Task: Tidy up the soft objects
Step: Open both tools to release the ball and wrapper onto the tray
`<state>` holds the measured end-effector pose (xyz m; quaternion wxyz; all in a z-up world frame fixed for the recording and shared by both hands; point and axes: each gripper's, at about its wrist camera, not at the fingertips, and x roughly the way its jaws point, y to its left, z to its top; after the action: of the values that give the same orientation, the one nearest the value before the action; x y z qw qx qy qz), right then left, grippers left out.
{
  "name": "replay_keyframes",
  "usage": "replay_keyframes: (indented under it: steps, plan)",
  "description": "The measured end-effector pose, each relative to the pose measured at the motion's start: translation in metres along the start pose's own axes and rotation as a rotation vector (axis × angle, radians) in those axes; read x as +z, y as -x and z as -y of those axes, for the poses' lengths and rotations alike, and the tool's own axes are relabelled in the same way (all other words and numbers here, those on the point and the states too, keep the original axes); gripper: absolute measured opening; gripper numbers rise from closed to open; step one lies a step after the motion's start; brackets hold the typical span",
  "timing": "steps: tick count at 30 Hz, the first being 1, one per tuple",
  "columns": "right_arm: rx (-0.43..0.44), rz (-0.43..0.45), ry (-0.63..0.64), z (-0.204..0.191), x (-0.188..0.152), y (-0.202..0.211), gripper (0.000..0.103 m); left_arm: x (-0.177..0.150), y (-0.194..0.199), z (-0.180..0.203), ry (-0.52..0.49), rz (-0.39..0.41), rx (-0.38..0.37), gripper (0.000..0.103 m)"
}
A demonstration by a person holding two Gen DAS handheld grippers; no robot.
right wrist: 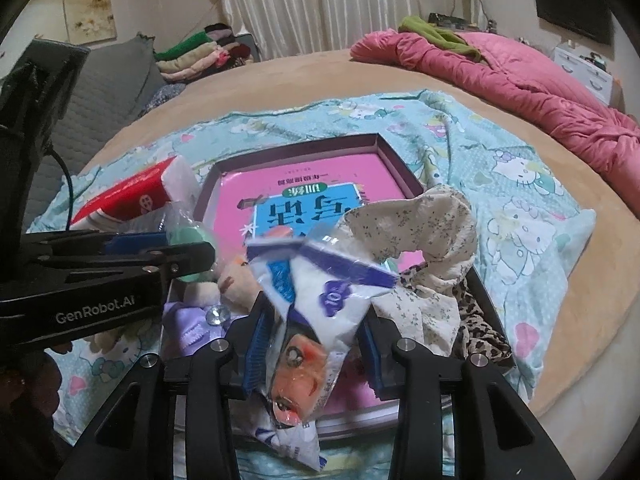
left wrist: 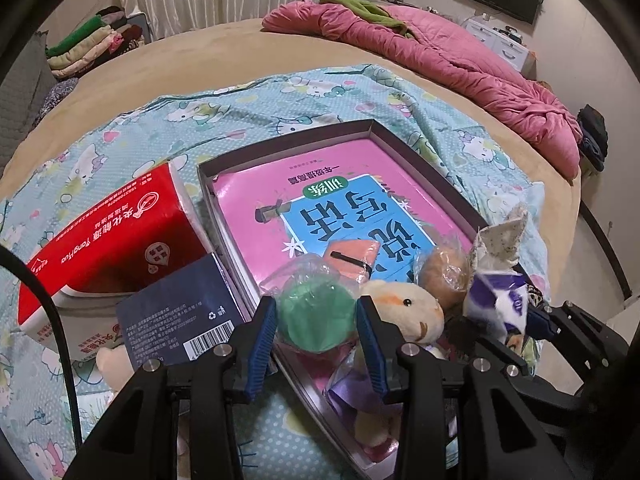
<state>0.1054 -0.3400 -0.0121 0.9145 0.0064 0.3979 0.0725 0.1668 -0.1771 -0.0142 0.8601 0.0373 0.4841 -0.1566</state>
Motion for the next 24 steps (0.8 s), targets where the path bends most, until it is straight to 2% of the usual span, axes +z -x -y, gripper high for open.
replay_keyframes:
  steps: [5,11,24]
  plan:
    - [0.006,0.011,0.010,-0.002,0.001,0.003,0.049,0.000,0.000,0.000,-0.002,-0.001,0.000,0.042]
    - [0.005,0.027,0.010,-0.002,0.001,0.005,0.051,-0.001,0.000,0.001,-0.008,-0.007,0.001,0.043]
    - [-0.006,0.070,-0.008,0.004,0.003,0.016,0.062,-0.002,0.001,0.005,-0.019,-0.016,-0.025,0.054]
